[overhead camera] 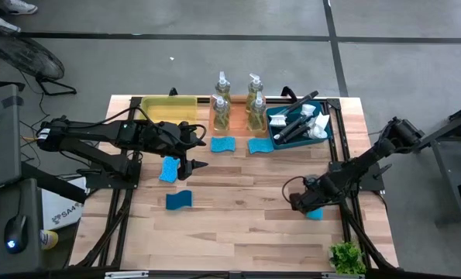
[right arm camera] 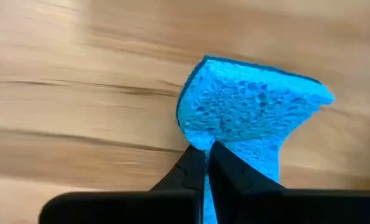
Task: Pick & Place Kitchen Sink Supplies
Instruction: Put the blue sponge into the yellow bin
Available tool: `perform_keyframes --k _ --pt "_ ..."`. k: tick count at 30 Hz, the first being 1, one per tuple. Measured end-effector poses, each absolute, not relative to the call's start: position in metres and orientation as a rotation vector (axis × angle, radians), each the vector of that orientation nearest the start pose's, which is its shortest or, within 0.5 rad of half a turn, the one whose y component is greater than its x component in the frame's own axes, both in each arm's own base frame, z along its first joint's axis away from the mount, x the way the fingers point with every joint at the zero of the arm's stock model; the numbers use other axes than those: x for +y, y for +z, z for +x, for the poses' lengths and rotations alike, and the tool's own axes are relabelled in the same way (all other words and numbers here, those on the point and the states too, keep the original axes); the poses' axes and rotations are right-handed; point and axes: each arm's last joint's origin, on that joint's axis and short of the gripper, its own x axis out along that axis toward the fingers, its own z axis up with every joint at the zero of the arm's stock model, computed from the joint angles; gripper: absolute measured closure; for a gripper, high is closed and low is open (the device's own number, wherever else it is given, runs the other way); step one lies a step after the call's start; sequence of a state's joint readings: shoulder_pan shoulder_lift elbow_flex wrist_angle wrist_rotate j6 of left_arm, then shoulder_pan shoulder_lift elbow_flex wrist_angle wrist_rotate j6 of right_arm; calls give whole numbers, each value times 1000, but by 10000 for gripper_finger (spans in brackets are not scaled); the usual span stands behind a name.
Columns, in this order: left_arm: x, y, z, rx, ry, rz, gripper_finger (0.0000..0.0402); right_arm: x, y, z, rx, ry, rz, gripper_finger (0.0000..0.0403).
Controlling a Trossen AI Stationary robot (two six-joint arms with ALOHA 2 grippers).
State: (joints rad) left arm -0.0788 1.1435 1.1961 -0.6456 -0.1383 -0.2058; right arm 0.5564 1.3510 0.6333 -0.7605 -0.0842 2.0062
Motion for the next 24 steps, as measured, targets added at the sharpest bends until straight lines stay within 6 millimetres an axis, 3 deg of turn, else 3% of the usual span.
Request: perform_keyframes --k 7,14,24 --pt "-14 364 232 569 116 -137 62 112 187 191 1037 -771 1068 402" --pt "-19 380 243 387 -43 -189 62 113 259 210 611 -401 762 402" --pt "-24 395 270 135 -171 -246 62 85 368 192 123 -40 430 403"
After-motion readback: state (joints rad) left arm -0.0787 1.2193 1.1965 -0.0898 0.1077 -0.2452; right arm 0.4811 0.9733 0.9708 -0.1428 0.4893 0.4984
